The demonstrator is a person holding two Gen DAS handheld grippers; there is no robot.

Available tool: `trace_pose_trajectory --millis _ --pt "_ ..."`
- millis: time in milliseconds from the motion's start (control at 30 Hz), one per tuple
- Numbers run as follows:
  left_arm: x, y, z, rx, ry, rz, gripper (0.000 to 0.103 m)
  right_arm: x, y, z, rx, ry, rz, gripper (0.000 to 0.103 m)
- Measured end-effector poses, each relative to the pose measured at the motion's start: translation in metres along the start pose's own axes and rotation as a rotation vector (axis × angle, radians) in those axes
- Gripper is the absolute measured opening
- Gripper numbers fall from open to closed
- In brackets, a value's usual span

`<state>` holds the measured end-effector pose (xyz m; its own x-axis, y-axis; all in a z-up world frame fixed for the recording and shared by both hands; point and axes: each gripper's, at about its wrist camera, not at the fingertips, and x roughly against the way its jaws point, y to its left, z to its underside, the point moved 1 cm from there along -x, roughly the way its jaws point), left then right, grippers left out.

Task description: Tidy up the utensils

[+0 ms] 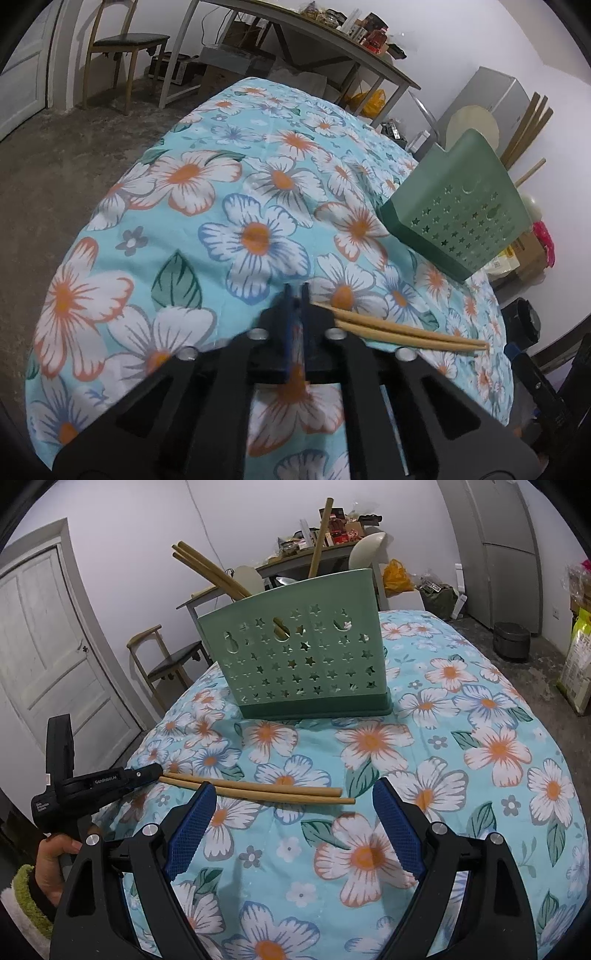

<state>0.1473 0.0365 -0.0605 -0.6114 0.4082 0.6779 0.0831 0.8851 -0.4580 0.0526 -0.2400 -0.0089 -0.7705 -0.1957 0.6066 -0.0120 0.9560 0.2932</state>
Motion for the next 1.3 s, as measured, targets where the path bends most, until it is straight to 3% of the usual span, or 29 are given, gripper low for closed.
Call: trace_pose_trajectory --millis 467,733,1033,1300 --pt "0.024 -0.003 0.022 -0.039 0.034 0.042 0.000 0.007 0.009 0.007 0.007 0.005 0.000 0.084" --pt "0.028 0.004 0.026 -0.031 0.034 0.045 0.000 -0.003 0.005 0.013 -0.017 0.073 0.041 0.084" --pt "0.028 0.000 0.029 -0.049 0.024 0.075 0.020 -0.022 -0.007 0.025 -0.082 0.175 0.056 0.093" --pt "0.028 -0.004 0.030 -0.054 0.017 0.099 0.032 -0.025 -0.004 0.028 -0.077 0.164 0.061 0.097"
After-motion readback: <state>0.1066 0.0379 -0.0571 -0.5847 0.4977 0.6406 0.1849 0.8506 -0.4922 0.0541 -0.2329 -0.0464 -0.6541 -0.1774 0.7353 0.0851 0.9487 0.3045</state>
